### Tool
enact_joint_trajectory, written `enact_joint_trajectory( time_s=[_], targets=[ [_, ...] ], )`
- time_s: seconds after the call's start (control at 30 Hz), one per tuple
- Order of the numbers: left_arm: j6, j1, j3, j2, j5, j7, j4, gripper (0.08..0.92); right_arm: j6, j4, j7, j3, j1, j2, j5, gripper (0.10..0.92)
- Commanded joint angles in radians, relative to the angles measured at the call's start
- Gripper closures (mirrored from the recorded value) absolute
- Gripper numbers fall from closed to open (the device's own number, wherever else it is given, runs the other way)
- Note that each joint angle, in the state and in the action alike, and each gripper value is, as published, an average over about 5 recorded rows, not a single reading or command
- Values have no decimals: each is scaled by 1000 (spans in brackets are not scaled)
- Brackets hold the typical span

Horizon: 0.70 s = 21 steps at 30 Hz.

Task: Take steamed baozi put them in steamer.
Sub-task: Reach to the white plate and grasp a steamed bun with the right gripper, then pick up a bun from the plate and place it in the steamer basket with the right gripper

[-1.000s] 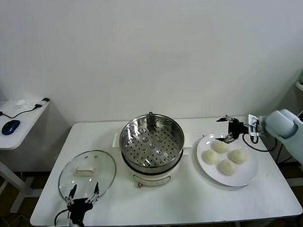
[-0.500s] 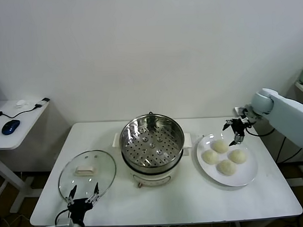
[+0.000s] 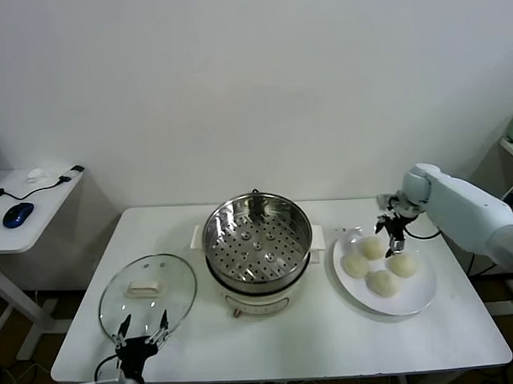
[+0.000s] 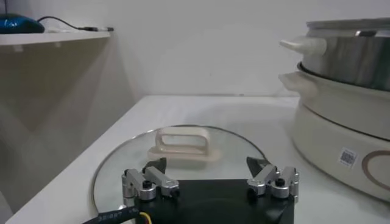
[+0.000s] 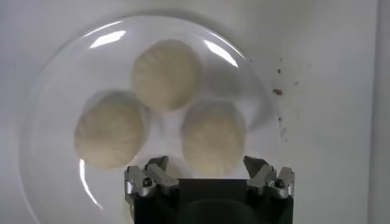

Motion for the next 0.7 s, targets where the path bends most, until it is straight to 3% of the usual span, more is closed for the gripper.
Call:
enact_joint_trajectory(
  time_s=[0.03,0.23,0.43,0.57,0.7],
  targets=[
    [-1,-1,1,2,0,0,4,177,3,-105,25,50,-36,72,-49,203],
    [-3,-3,3,3,1,0,6,177,-1,-115,37,58,-38,86,-62,222],
    [-3,-2,5,2,2,0,1,177,-13,-96,20,57,-32,73,-34,369],
    [-2,1,5,2,2,0,-5,177,-26,-38,3,32,-8,45,29,439],
    [-1,5,4,1,2,0,-17,177,-29,83,-13,-85,123,-12,106,445]
  ],
)
